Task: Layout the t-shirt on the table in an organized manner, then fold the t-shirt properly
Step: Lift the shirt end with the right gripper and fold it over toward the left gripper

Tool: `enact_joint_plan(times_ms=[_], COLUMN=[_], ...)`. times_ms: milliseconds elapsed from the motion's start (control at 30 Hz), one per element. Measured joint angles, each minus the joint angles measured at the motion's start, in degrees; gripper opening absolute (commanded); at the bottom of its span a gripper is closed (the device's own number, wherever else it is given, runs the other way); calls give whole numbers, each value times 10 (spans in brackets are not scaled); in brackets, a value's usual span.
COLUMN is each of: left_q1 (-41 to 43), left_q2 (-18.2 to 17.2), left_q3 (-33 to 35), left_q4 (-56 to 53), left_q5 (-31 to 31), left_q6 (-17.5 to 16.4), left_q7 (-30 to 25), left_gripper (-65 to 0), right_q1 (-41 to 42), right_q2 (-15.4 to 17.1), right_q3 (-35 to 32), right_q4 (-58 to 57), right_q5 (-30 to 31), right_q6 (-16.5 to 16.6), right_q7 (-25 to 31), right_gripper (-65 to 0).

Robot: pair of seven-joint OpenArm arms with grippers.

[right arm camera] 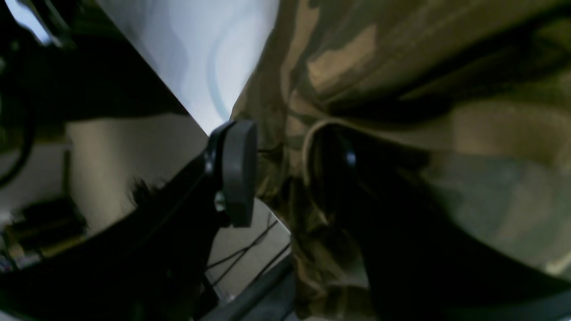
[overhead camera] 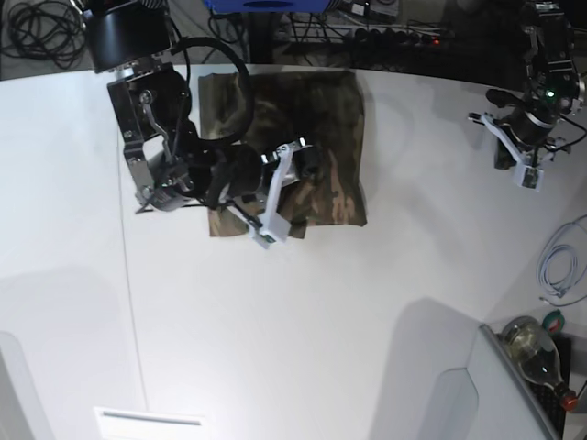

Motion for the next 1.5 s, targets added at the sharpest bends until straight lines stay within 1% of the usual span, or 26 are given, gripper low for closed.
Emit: enact_joint_plan(times_ms=[200,333,400,467,500,533,600,667,733,767,800,833,867,967,1033,1133,1233,1300,1400,1500], left_q1=[3,3,3,3,3,3,3,3,9,10,11,13,13,12,12,12,11,9,9,9], left_q2=[0,3,3,1,2,4,3,0,-3,-3,-3,-1,0,0,1,2,2,2,5,5], left_q3=[-18,-18,-18,-20,-26,-39,-64,-81,-93,-96,-97,-99,-101,-102,-102,-100,-99,-98,-98,-98], left_q4=[0,0,0,0,0,0,0,-8,-19,-24,-28,-33,-37,-44,-45,-45,-45,-45,-45,-45], left_q5=[0,0,0,0,0,-1,0,0,0,0,0,0,0,0,0,0,0,0,0,0], left_q6=[-3,-4,-4,-4,-5,-6,-6,-4,-4,-4,-4,-5,-5,-4,-4,-4,-4,-4,-5,-4], left_q7=[0,0,0,0,0,0,0,-1,-2,-2,-2,0,1,-1,0,-2,-2,-2,-2,0], left_gripper=[-650,-650,-650,-650,-650,-650,-650,-650,-650,-650,-650,-650,-650,-650,-650,-650,-650,-650,-650,-650], right_q1=[32,54,59,59,57,58,52,34,25,21,21,21,22,20,16,15,2,1,1,1], right_q2=[0,4,2,-4,-3,1,20,41,71,87,104,119,132,171,180,183,183,181,166,146], right_q3=[-54,-126,-155,-160,-160,-158,-138,-111,-85,-72,-60,-54,-49,-52,-54,-54,-60,-98,-155,-193], right_q4=[-52,-56,-30,17,50,79,132,162,163,160,155,146,137,104,77,42,37,38,41,41], right_q5=[2,-2,5,11,8,5,15,6,7,7,2,2,2,3,3,3,2,0,6,9], right_q6=[0,-1,-2,-1,-1,-7,-31,-74,-96,-102,-104,-104,-104,-105,-104,-104,-105,-105,-105,-106], right_q7=[1,-2,-12,-40,-59,-66,-71,-68,-71,-65,-44,-14,8,41,54,62,66,63,66,67], right_gripper=[-422,-423,-425,-426,-426,-428,-428,-434,-488,-542,-582,-618,-639,-642,-642,-642,-642,-642,-642,-642])
